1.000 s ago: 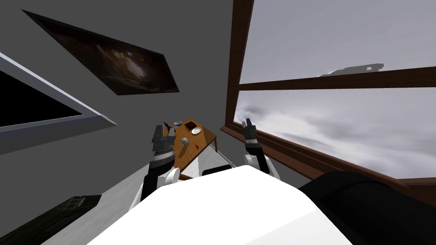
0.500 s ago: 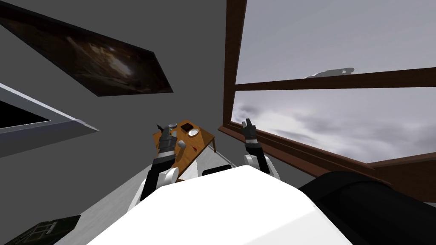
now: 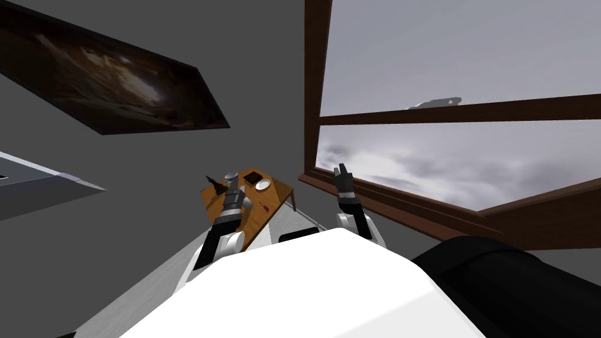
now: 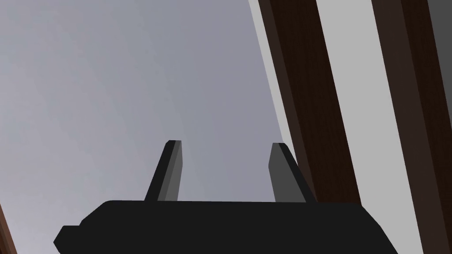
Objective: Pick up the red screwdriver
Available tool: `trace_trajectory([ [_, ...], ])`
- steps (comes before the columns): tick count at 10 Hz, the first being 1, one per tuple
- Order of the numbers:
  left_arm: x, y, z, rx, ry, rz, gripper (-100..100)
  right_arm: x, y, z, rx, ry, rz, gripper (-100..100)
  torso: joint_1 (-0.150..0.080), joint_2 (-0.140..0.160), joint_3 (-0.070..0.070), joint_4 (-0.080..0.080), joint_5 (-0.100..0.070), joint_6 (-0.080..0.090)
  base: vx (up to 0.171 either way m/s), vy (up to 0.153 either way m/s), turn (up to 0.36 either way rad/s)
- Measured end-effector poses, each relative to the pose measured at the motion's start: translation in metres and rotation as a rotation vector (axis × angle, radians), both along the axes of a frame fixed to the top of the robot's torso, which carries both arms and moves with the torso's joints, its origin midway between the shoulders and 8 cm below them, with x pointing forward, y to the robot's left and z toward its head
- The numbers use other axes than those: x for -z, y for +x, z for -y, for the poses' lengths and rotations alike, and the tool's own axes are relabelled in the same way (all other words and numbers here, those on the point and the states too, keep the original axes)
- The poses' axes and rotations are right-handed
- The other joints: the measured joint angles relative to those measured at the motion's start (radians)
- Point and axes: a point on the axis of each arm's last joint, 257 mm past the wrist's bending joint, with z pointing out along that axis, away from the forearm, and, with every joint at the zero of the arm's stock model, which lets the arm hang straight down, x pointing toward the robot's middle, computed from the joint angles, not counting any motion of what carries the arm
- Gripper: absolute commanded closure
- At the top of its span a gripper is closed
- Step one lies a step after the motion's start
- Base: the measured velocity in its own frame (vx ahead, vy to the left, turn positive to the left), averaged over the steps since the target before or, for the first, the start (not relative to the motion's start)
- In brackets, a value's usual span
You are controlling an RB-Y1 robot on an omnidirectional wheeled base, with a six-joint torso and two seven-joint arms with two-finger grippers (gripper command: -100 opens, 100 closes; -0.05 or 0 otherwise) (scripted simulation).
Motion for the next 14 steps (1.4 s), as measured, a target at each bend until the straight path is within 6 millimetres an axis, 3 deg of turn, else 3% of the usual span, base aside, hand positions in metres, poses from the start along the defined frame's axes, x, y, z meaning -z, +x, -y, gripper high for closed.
trace_trajectory([
  [6, 0.059, 0.019, -0.029, -0.055, 0.006, -0.19, -100, 0.0, 0.0, 0.0, 0.0, 0.0, 0.0, 0, 0.0, 0.0, 0.0, 0.0, 0.0, 0.0, 0.012, 0.026, -0.144],
  [14, 0.146, 0.02, -0.074, -0.129, -0.003, -0.469, -100, 0.0, 0.0, 0.0, 0.0, 0.0, 0.0, 0, 0.0, 0.0, 0.0, 0.0, 0.0, 0.0, 0.01, 0.029, -0.15],
])
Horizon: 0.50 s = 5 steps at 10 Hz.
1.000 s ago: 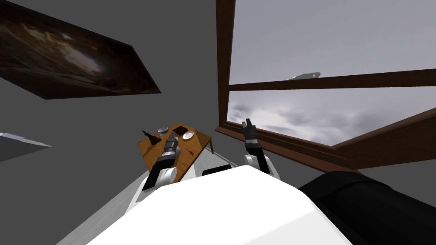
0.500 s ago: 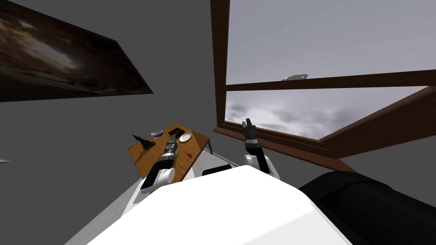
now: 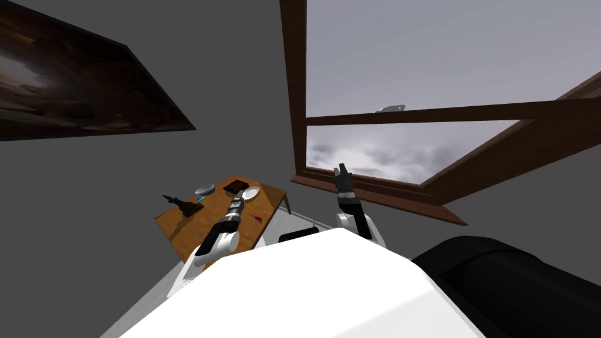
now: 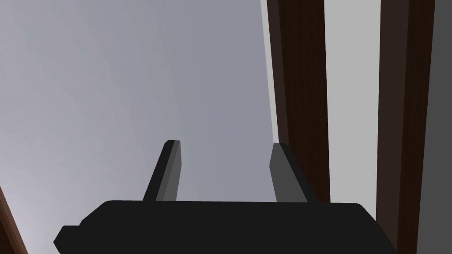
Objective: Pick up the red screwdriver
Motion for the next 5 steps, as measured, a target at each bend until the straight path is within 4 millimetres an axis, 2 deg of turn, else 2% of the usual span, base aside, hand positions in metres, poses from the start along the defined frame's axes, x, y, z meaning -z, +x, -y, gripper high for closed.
trace_trajectory([
  [5, 0.056, -0.008, -0.023, -0.043, -0.021, -0.184, -100, 0.0, 0.0, 0.0, 0.0, 0.0, 0.0, 0, 0.0, 0.0, 0.0, 0.0, 0.0, -0.001, 0.007, 0.029, -0.17],
])
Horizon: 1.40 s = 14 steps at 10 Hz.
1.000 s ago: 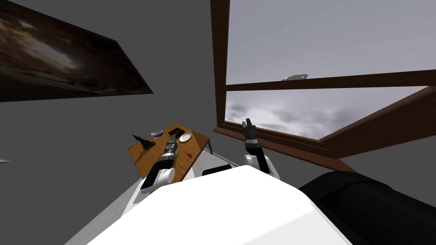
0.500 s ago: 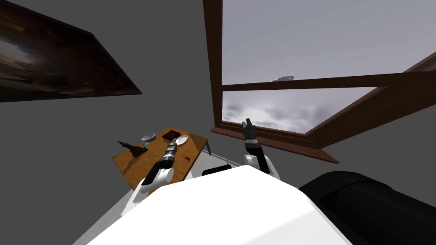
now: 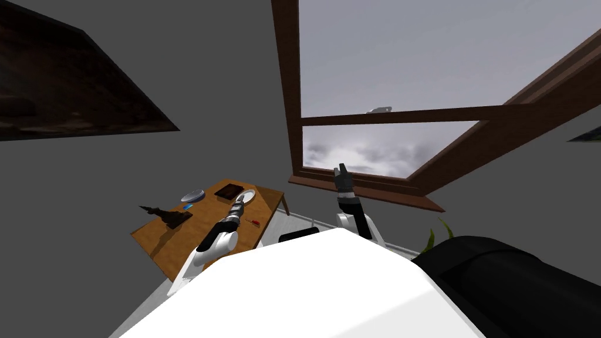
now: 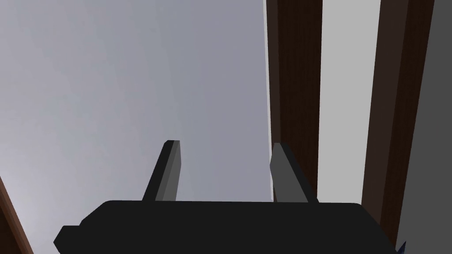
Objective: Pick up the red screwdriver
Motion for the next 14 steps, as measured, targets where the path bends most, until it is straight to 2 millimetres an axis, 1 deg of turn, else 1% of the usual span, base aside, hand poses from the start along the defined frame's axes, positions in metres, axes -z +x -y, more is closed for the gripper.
trace_trajectory([
  [1, 0.012, -0.004, -0.007, -0.012, -0.007, -0.043, -100, 0.0, 0.0, 0.0, 0.0, 0.0, 0.0, 0, 0.0, 0.0, 0.0, 0.0, 0.0, 0.001, 0.002, 0.034, -0.091],
  [2, 0.026, -0.008, -0.008, -0.019, -0.015, -0.083, -100, 0.0, 0.0, 0.0, 0.0, 0.0, 0.0, 0, 0.0, 0.0, 0.0, 0.0, 0.0, 0.0, 0.008, 0.032, -0.188],
  [3, 0.043, -0.015, -0.014, -0.03, -0.023, -0.128, -100, 0.0, 0.0, 0.0, 0.0, 0.0, 0.0, 0, 0.0, 0.0, 0.0, 0.0, 0.0, 0.0, 0.006, 0.032, -0.115],
  [4, 0.052, -0.02, -0.017, -0.036, -0.028, -0.16, -100, 0.0, 0.0, 0.0, 0.0, 0.0, 0.0, 0, 0.0, 0.0, 0.0, 0.0, 0.0, 0.0, 0.001, 0.015, 0.015],
  [5, 0.056, -0.021, -0.018, -0.038, -0.032, -0.177, -100, 0.0, 0.0, 0.0, 0.0, 0.0, 0.0, 0, -0.001, 0.0, 0.0, 0.0, 0.0, 0.0, 0.001, 0.018, -0.206],
  [8, 0.086, -0.038, -0.032, -0.063, -0.056, -0.279, -100, 0.0, 0.0, 0.0, 0.0, 0.0, 0.0, 0, 0.0, 0.0, 0.0, 0.0, 0.0, 0.0, 0.001, 0.031, -0.148],
  [10, 0.11, -0.044, -0.035, -0.077, -0.076, -0.353, -100, 0.0, 0.0, 0.0, 0.0, 0.0, 0.0, 0, 0.0, 0.0, 0.0, 0.0, 0.0, 0.0, -0.001, 0.028, -0.143],
  [13, 0.139, -0.067, -0.042, -0.095, -0.109, -0.467, -100, 0.0, 0.0, 0.0, 0.0, 0.0, 0.0, 0, 0.0, 0.0, 0.0, 0.0, 0.0, 0.0, 0.001, 0.033, -0.157],
  [14, 0.153, -0.074, -0.046, -0.103, -0.125, -0.511, -100, 0.0, 0.0, 0.0, 0.0, 0.0, 0.0, 0, 0.0, 0.0, 0.0, 0.0, 0.0, 0.0, -0.005, 0.033, -0.103],
])
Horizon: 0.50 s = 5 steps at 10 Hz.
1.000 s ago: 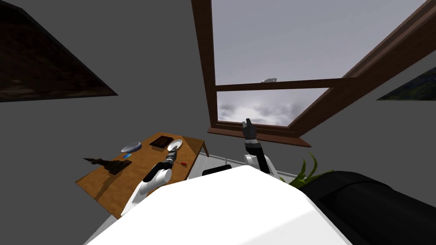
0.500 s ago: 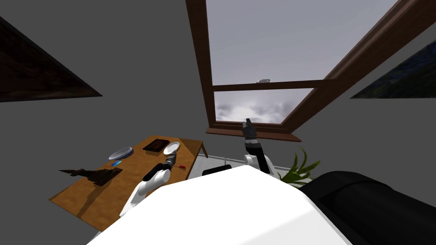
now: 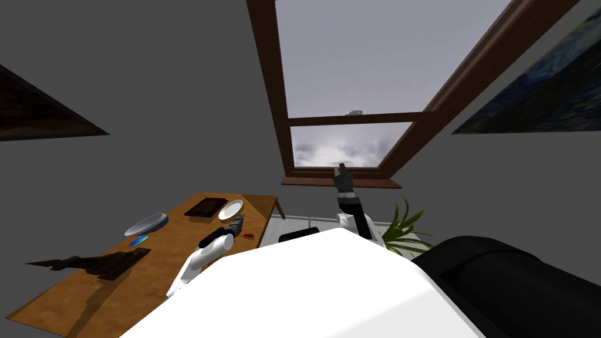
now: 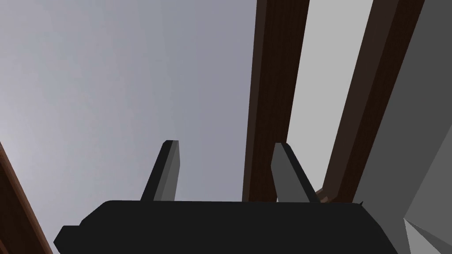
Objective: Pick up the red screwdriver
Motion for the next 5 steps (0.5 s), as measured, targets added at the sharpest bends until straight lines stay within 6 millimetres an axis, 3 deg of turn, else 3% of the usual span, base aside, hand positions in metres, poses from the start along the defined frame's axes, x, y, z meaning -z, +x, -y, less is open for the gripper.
trace_trajectory([
  [5, 0.038, -0.042, -0.008, -0.027, -0.063, -0.172, -100, 0.0, 0.0, 0.0, 0.0, 0.0, 0.0, 0, -0.001, 0.0, 0.0, 0.0, 0.0, -0.001, -0.005, 0.029, -0.143],
])
